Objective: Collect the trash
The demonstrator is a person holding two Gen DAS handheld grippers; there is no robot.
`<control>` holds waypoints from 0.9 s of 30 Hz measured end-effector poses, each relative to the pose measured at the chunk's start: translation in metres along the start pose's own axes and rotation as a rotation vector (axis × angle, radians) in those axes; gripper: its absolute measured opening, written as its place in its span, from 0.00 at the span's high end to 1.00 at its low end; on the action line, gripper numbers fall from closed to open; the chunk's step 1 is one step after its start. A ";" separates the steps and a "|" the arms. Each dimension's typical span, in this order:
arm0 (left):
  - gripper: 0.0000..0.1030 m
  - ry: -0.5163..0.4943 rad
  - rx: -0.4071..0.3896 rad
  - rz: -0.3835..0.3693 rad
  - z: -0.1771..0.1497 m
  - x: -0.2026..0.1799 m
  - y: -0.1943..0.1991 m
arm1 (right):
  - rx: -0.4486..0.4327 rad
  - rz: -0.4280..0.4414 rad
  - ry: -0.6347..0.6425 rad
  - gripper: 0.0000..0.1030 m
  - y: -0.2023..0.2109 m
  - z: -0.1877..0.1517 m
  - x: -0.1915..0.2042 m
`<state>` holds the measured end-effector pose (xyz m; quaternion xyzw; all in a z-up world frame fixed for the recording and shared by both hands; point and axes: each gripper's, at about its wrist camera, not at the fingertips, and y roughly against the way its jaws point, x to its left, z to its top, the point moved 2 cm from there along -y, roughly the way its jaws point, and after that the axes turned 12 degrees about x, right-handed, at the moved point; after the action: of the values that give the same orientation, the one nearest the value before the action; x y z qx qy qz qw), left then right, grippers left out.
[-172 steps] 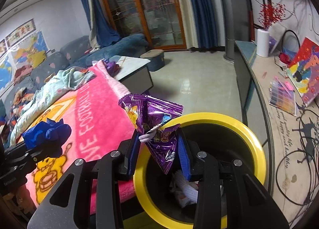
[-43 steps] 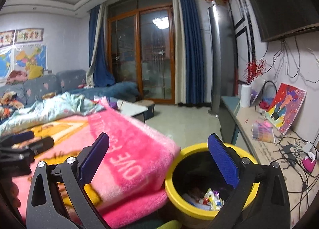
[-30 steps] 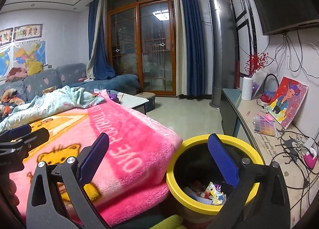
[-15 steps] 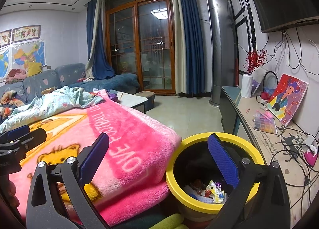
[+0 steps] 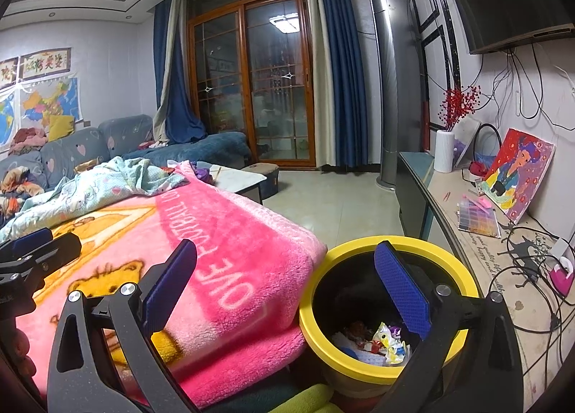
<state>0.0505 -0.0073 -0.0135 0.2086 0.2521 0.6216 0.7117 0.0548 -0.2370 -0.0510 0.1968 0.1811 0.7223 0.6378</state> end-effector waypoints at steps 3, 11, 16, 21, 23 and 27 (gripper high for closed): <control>0.11 0.000 0.000 0.001 0.000 0.000 0.000 | -0.001 0.000 -0.001 0.06 0.000 0.000 0.000; 0.11 0.000 0.000 0.000 0.000 0.000 0.000 | 0.000 0.000 -0.001 0.06 0.000 0.000 0.000; 0.11 0.001 0.001 0.001 -0.001 -0.001 0.000 | 0.001 -0.001 -0.002 0.06 0.000 0.000 0.000; 0.11 0.000 0.001 0.002 -0.001 -0.001 0.000 | -0.001 0.001 -0.001 0.06 0.000 0.000 0.001; 0.11 0.000 0.004 0.006 -0.001 -0.001 0.000 | 0.000 0.000 -0.002 0.06 0.000 0.000 0.000; 0.11 0.001 0.011 0.007 0.000 -0.004 0.000 | -0.001 0.004 0.003 0.06 0.000 0.000 0.001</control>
<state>0.0502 -0.0110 -0.0134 0.2132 0.2551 0.6230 0.7081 0.0545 -0.2362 -0.0511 0.1959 0.1812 0.7239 0.6363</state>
